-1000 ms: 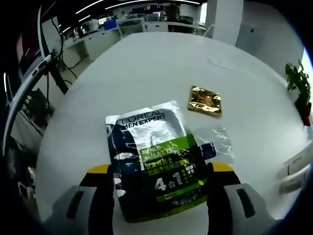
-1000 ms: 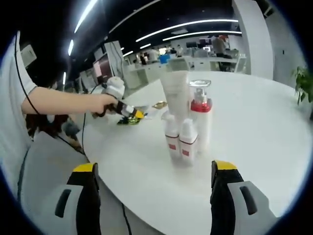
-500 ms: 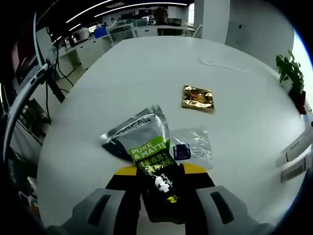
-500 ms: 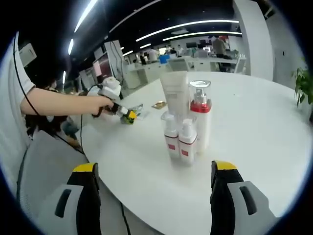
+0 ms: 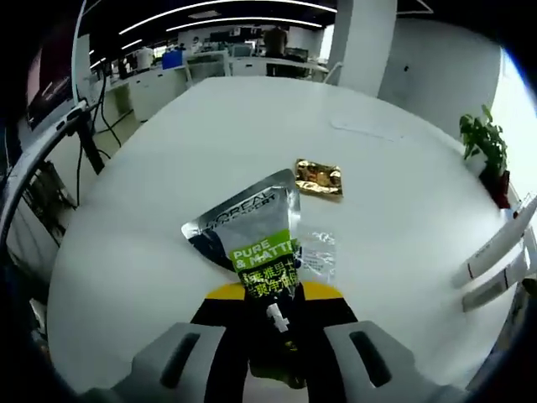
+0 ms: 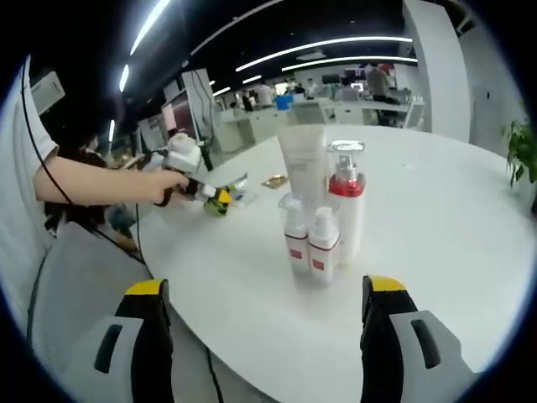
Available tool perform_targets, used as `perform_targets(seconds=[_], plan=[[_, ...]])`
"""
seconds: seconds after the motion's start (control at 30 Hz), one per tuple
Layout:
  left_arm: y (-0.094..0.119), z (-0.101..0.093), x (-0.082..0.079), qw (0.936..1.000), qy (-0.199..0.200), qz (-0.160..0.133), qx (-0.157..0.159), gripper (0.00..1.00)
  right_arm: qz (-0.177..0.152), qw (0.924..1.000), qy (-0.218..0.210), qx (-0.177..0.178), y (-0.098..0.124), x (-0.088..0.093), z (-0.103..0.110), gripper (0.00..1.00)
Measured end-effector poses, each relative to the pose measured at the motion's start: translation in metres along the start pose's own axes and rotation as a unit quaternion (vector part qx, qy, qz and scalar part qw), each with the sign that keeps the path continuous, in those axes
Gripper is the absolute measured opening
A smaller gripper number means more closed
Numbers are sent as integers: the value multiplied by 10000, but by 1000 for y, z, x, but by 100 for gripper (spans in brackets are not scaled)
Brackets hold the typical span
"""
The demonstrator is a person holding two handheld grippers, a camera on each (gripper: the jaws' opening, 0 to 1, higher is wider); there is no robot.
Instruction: Arrange the skincare products in the storage area until every visible bottle or jar stands upright without overlapping.
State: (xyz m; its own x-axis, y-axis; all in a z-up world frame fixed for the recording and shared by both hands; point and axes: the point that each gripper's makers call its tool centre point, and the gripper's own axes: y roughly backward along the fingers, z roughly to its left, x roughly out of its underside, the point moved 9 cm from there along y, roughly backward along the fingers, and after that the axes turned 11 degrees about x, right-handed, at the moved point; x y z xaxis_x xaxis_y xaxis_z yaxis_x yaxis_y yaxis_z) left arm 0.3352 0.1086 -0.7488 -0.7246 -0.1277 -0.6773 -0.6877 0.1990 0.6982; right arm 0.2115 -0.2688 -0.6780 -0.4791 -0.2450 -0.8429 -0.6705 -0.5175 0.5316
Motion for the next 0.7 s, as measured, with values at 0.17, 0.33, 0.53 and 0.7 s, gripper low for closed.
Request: perform_targets(seconds=[0.17,0.33,0.53,0.7], plan=[[11,-12,1,9996,-49,-160,244,15,-64,10000,40,-9,1,-2,1,93],[36,-29,0,9977,-233,-380,508,14,-209,9997,124,7,3,-6,1,91],[56,-44,5,9954,-519,-442,669,14,-311,9995,105,7,4,-8,1,90],[73,-58,5,9925,-673,-549,861,14,-372,9991,188,-34,5,-11,3,89]])
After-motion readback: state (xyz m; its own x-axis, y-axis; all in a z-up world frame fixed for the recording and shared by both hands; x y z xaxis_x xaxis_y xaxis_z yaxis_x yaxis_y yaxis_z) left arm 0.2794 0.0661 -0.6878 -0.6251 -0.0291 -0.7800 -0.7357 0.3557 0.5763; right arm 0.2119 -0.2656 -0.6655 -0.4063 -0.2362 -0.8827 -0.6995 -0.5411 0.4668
